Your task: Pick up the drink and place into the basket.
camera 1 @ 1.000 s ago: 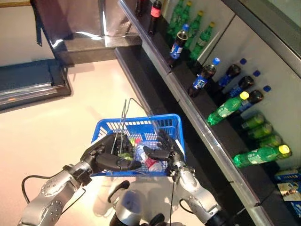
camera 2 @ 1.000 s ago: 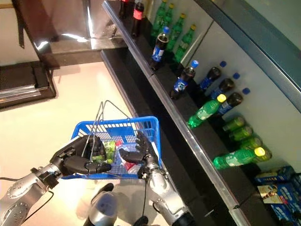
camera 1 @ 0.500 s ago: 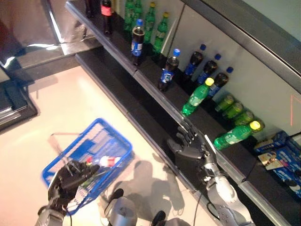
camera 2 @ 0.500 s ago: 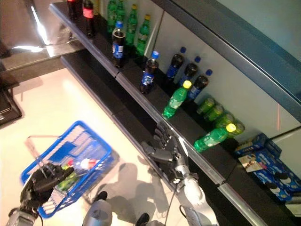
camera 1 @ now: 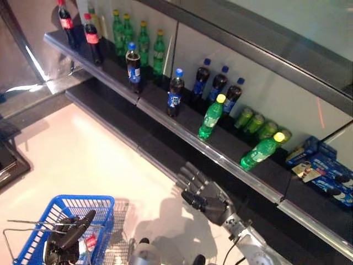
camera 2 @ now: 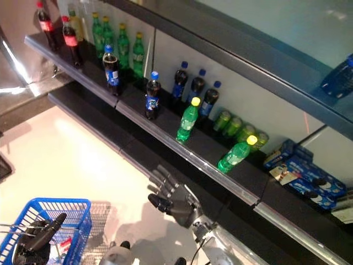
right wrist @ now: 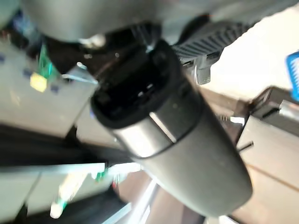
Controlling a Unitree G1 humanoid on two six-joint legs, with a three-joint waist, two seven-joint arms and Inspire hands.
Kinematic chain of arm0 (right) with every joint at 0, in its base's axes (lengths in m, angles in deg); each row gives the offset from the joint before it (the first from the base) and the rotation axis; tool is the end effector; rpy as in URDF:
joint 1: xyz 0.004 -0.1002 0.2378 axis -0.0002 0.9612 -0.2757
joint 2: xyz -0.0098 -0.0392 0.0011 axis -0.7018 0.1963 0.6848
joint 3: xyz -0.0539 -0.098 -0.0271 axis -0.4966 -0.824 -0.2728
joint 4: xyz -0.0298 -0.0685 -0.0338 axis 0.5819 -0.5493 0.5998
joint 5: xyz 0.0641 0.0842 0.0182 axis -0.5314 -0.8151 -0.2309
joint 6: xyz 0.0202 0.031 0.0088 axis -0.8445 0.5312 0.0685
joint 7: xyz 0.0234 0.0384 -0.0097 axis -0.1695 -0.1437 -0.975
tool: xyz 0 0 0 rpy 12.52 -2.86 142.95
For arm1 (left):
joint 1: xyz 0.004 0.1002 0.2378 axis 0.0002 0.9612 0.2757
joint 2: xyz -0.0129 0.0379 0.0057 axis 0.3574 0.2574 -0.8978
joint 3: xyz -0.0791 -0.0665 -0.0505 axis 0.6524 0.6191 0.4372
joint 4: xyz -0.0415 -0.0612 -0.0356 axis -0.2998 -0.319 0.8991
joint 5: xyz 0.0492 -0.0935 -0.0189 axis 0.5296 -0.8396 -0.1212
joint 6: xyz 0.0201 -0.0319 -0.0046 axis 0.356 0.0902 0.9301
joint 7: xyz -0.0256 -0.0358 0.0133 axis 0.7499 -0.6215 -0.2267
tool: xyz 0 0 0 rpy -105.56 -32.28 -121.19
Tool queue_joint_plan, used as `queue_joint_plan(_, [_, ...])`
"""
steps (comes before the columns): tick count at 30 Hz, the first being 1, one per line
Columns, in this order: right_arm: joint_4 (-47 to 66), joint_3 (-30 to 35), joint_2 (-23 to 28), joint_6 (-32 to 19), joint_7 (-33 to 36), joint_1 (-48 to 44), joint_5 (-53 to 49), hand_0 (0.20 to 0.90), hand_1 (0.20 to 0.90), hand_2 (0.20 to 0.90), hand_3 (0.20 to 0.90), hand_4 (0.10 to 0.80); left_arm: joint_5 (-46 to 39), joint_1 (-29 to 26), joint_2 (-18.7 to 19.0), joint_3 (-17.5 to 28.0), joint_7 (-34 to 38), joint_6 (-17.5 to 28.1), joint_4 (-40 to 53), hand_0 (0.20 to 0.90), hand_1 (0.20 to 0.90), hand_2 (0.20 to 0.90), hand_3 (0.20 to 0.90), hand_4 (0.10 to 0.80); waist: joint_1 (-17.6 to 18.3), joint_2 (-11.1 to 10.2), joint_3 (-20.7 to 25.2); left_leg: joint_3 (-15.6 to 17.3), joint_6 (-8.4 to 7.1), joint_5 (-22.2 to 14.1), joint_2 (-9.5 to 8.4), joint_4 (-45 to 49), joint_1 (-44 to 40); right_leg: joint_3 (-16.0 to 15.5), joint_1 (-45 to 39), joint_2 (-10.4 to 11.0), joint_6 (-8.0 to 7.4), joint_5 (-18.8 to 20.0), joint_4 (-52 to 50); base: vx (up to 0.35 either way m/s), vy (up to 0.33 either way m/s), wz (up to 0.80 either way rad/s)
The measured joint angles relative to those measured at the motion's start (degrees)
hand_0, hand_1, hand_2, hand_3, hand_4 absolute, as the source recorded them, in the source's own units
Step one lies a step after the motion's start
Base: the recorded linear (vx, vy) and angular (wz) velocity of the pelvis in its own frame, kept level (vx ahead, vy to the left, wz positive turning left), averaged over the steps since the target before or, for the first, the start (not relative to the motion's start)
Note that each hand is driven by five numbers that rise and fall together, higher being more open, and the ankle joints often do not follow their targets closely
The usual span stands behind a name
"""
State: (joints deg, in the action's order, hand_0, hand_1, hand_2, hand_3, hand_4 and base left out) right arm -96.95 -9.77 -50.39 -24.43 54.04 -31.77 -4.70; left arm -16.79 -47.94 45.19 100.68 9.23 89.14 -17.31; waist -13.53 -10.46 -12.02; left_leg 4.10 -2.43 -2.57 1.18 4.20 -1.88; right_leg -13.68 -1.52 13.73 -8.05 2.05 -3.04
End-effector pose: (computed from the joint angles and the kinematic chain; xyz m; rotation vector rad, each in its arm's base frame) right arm 0.1344 -0.1520 -0.0465 0.7401 0.3348 0.5440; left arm 0.0481 0.2948 -0.0679 -0.6448 0.2128 0.7920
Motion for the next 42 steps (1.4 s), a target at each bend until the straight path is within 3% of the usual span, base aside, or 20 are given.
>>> queue_joint_plan(2, [-3.8,0.1,-0.3,-0.1,0.6,0.8,0.7,0.9,0.9,0.9,0.9,0.8,-1.4,-1.5,-1.7,-0.3,1.3,0.7,-2.1,0.3,0.3,0.3,0.2,0.1,2.0,-0.3,0.5,-0.7,0.48,0.3,-0.35,-0.3,0.9,0.2,0.5,-0.1,-0.99,-0.2,-1.0,-0.065,0.097,0.18])
queue_joint_plan(3, [-6.6,0.1,-0.3,-0.7,1.6,1.4,1.6,0.9,0.9,0.9,0.9,0.8,-1.6,-3.8,-2.3,-1.2,2.2,1.3,-5.3,0.3,0.3,0.3,0.2,0.1,4.1,0.1,0.6,-3.4,0.76,0.6,-0.11,-0.5,1.5,2.3,0.9,-2.2,-1.52,-4.3,-4.8,-0.084,0.123,0.87])
queue_joint_plan(5, [-10.8,0.0,0.0,-2.0,4.6,2.7,4.7,0.9,0.9,0.9,0.9,0.8,-1.7,-7.8,-2.8,-4.6,5.4,1.2,-8.6,0.3,0.3,0.3,0.2,0.1,8.1,0.3,0.7,-9.3,0.13,3.0,0.81,-1.6,3.4,10.4,3.3,-11.0,-0.8,-13.0,-11.9,-0.092,0.087,1.36])
queue_joint_plan(6, [-13.2,0.0,0.2,-2.8,6.4,2.8,6.2,0.9,0.9,0.9,0.9,0.8,-1.7,-10.1,-3.2,-6.6,6.8,1.0,-10.4,0.3,0.3,0.3,0.2,0.1,10.1,0.3,0.7,-12.5,-0.66,4.7,0.5,-2.5,5.2,13.9,4.2,-15.4,2.49,-14.3,-11.8,-0.117,0.015,1.32])
queue_joint_plan(7, [-16.0,0.0,0.9,-3.2,8.0,2.3,6.9,0.9,0.9,0.9,0.9,0.8,-1.6,-11.8,-4.3,-8.5,8.2,0.6,-12.2,0.3,0.3,0.3,0.2,0.1,10.6,0.5,0.6,-13.5,-1.21,6.2,-0.38,-3.3,5.9,13.7,3.5,-15.8,8.16,-12.4,-10.0,-0.114,-0.004,0.96])
queue_joint_plan(9, [-23.0,0.0,1.8,-3.4,10.2,-0.3,6.9,0.9,0.9,0.9,0.9,0.8,-1.3,-12.5,-7.2,-9.3,8.9,0.2,-12.9,0.3,0.3,0.3,0.2,0.1,10.4,1.8,-0.1,-14.1,-1.44,6.8,-0.09,-3.5,6.0,11.1,1.8,-16.1,10.23,-10.2,-6.2,-0.163,0.052,0.31])
queue_joint_plan(12, [-29.2,0.5,1.8,-4.0,13.7,-2.5,7.9,0.9,0.9,0.9,0.9,0.8,-1.5,-13.1,-9.5,-9.3,8.0,0.1,-13.9,0.3,0.3,0.3,0.2,0.1,9.8,3.6,-0.3,-13.2,-1.56,7.5,0.1,-3.2,7.4,10.1,2.5,-16.4,9.66,-9.9,-5.4,-0.361,0.258,0.15])
queue_joint_plan(14, [-30.4,2.4,2.1,-4.6,15.8,-2.9,7.9,0.9,0.9,0.9,0.9,0.8,-1.9,-16.1,-10.2,-10.5,6.7,0.1,-17.2,0.3,0.3,0.3,0.2,0.1,11.1,6.6,-0.6,-6.9,-1.35,8.1,1.35,-3.3,11.2,6.0,4.0,-15.8,9.68,-9.9,-6.1,-0.268,0.358,0.71])
queue_joint_plan(16, [-35.0,3.3,2.3,-4.3,17.2,-4.5,8.0,0.9,0.9,0.9,0.9,0.8,-2.0,-18.5,-11.5,-11.0,6.3,0.1,-20.5,0.3,0.3,0.3,0.2,0.1,11.1,7.2,-1.1,-2.1,-2.69,6.0,1.13,-2.5,11.5,4.4,4.5,-12.4,10.18,-9.1,-4.9,-0.02,0.418,0.54])
queue_joint_plan(18, [-36.2,4.2,2.6,-4.2,17.5,-4.9,8.6,0.9,0.9,0.9,0.9,0.8,-2.5,-18.3,-13.1,-11.0,6.5,0.2,-20.5,0.3,0.3,0.3,0.2,0.1,10.9,7.0,-1.6,-3.2,-2.44,6.0,-1.33,-0.3,9.5,5.1,3.4,-9.9,9.04,-8.1,-4.4,0.036,0.453,0.05])
queue_joint_plan(19, [-37.0,4.8,3.0,-4.3,17.4,-4.6,9.4,0.9,0.9,0.9,0.9,0.8,-2.6,-18.3,-13.9,-10.2,6.8,0.2,-21.7,0.3,0.3,0.3,0.2,0.1,11.8,7.5,-1.7,-3.5,-2.31,5.3,-0.38,1.4,6.7,5.1,1.9,-8.7,8.57,-7.9,-3.7,0.06,0.558,0.08])
queue_joint_plan(24, [-42.2,8.4,3.1,-5.1,17.0,-5.2,13.1,0.9,0.9,0.9,0.9,0.8,0.5,-20.8,-12.9,-9.9,8.3,0.3,-24.1,0.3,0.3,0.3,0.2,0.1,13.8,7.0,-1.5,-2.7,-5.15,3.2,9.72,0.6,2.5,4.5,-0.4,-5.9,6.64,-7.3,-2.7,0.085,0.606,0.33])
queue_joint_plan(26, [-45.9,10.6,4.1,-5.8,17.7,-5.3,13.1,0.9,0.9,0.9,0.9,0.8,1.8,-23.5,-12.8,-10.4,10.2,0.2,-26.0,0.3,0.3,0.3,0.2,0.1,14.9,7.5,-1.5,2.2,-4.53,5.1,12.98,-0.5,2.0,2.8,-2.5,-3.4,3.03,-7.6,-3.0,0.132,0.789,0.67])
queue_joint_plan(28, [-46.6,11.0,4.5,-6.3,19.9,-4.5,12.9,0.9,0.9,0.9,0.9,0.8,2.5,-23.8,-13.1,-10.4,11.4,-1.2,-26.9,0.3,0.3,0.3,0.2,0.1,15.8,7.8,-1.4,3.4,-8.0,1.7,10.5,0.0,1.1,1.5,-3.7,0.3,-0.73,-8.8,-5.4,0.157,0.778,0.72])
queue_joint_plan(30, [-47.2,11.7,2.1,-6.3,22.9,-4.8,12.8,0.9,0.9,0.9,0.9,0.8,3.7,-23.5,-11.6,-10.7,12.8,-2.9,-28.0,0.3,0.3,0.3,0.2,0.1,15.4,4.8,-1.7,3.5,-3.6,-0.3,4.49,3.7,3.0,1.5,-2.8,6.7,-0.14,-7.6,-9.3,0.172,0.683,0.59])
queue_joint_plan(31, [-47.2,11.6,0.9,-5.9,23.9,-4.8,12.9,0.9,0.9,0.9,0.9,0.8,4.7,-22.0,-11.0,-10.9,12.9,-3.2,-28.2,0.3,0.3,0.3,0.2,0.1,14.7,4.5,-1.7,3.3,-1.88,-1.0,2.34,4.3,2.4,1.5,-1.5,9.2,1.68,-6.4,-13.3,0.164,0.53,0.32])
queue_joint_plan(33, [-45.9,12.4,-0.5,-6.8,27.2,-4.8,13.0,0.9,0.9,0.9,0.9,0.8,6.1,-19.1,-9.4,-10.7,13.1,-3.6,-27.8,0.3,0.3,0.3,0.2,0.1,13.8,5.5,-2.3,3.7,0.28,-2.6,0.79,4.7,0.8,3.1,0.6,10.8,3.32,-1.8,-19.4,0.229,0.529,0.0])
queue_joint_plan(34, [-44.0,12.4,-0.4,-6.7,28.3,-4.7,13.1,0.9,0.9,0.9,0.9,0.8,6.6,-16.8,-8.2,-10.9,13.1,-3.6,-27.1,0.3,0.3,0.3,0.2,0.1,13.7,6.3,-2.4,3.4,1.96,-3.1,0.32,3.9,-0.2,5.7,3.0,9.0,2.17,-4.4,-23.8,0.286,0.466,0.1])
queue_joint_plan(37, [-39.0,10.6,-0.5,-6.8,28.9,-2.7,12.9,0.9,0.9,0.9,0.9,0.8,7.9,-14.9,-4.7,-10.5,12.1,-3.3,-26.7,0.3,0.3,0.3,0.2,0.1,13.9,8.3,-1.4,0.3,3.36,-1.2,0.03,-0.1,-0.5,7.6,7.7,-4.5,2.12,-13.3,-26.6,0.204,0.222,0.58])
queue_joint_plan(42, [-44.9,10.4,-0.6,-6.5,28.6,-5.7,11.3,0.9,0.9,0.9,0.9,0.8,7.8,-14.7,-6.2,-10.3,12.9,-3.3,-28.5,0.3,0.3,0.3,0.2,0.1,16.4,9.1,-1.2,-0.5,6.21,-1.0,-3.6,-3.2,-3.3,9.1,13.6,-13.3,7.51,-13.6,-21.6,0.308,0.201,0.35])
